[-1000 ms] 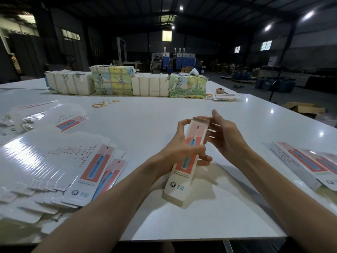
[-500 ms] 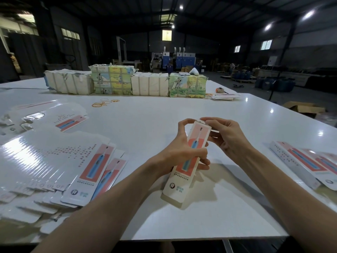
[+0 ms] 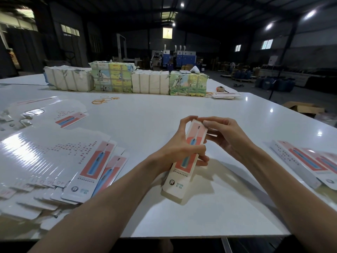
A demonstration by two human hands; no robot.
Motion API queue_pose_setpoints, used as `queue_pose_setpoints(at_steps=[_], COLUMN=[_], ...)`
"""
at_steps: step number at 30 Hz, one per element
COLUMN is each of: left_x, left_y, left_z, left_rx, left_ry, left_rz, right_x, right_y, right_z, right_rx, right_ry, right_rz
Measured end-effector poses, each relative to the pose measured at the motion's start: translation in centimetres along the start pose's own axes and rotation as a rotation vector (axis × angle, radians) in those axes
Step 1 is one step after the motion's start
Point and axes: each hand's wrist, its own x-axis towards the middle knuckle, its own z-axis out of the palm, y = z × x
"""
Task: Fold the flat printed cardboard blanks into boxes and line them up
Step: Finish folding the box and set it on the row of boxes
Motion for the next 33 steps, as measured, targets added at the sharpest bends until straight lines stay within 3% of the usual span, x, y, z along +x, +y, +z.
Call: queue_pose_setpoints(at_steps=[8,23,29,33], left_x=[0.3,0.1,0.2,0.4], left_y=[0.0,0.5,-0.5,-0.8], left_z=[-0.2,0.0,-0.6,-0.9], left_rx=[-0.071,-0.266,-0.148,-0.160], left_ry=[0.110,0.068,0.282,0.288], left_rz=[-0.054,-0.071,-0.068,-0.033], right_x=[0.1,-0.3,-0.4,-0.4], right_y=[1.4,1.4,1.5,1.5], right_z=[1.8,1.8,1.6,1.7], right_rx=[-0.081,-0.066,-0.070,-0.031], right_ry=[0.052,0.034,0.035,0.038], right_rz=[-0.112,-0.153,-0.081,-0.052])
